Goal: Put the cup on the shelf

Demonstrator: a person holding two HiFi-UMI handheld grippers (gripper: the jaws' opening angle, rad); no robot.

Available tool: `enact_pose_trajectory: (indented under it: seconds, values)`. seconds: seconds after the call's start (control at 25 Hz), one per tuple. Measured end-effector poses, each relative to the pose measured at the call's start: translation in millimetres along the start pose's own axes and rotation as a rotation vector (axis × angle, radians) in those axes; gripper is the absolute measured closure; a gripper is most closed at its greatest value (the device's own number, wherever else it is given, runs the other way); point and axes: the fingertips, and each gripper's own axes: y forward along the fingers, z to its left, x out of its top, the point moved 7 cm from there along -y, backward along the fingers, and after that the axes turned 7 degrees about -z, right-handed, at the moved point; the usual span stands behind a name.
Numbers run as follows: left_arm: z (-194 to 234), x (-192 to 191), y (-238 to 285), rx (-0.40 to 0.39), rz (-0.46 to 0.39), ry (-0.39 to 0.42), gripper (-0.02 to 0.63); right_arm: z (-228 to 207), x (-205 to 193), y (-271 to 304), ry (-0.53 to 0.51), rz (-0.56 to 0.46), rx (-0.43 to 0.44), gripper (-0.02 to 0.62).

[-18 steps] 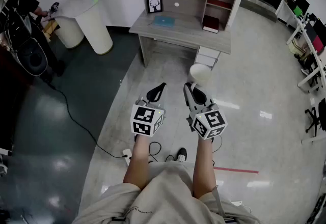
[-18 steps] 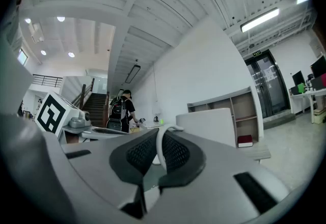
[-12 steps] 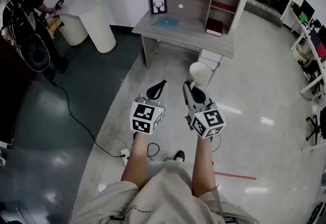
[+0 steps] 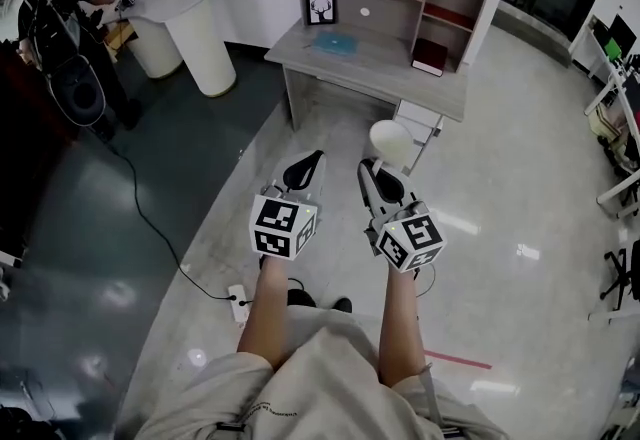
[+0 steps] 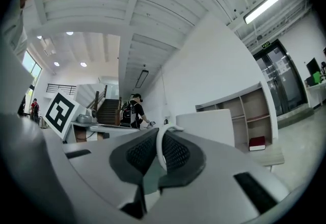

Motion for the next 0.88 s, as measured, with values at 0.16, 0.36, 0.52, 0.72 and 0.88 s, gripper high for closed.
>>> enact_pose_trajectory:
  seconds: [0.16, 0.36, 0.52, 0.72, 0.88]
  values:
    - [-12.0, -9.8, 1.0, 0.002, 0.022, 0.005, 0.597, -18.0, -11.7, -11.4, 0.029, 0.001, -0.01, 0.569]
    - [-3.3, -21.2, 2.4, 0.061, 0.031, -0.016, 0.597, -25.1, -18.6, -13.4, 0.031, 0.007, 0.016, 0.571]
    - [5.7, -19.1, 20.8, 0.078, 0.015, -0.031, 0.597, -33.5, -13.8, -3.9, 0.0, 0.005, 0.084, 0.571]
    - [17.2, -25.0, 42.0, 0.071, 0.031, -0.038, 0.597, -45.8, -14.9, 17.7, -0.005, 0.005, 0.108, 0.57]
    - [34.0, -25.9, 64.5, 0.021, 0.031, -0.044, 0.597, -58.3, -19.9, 46.1, -0.01, 0.009, 0.121, 0.569]
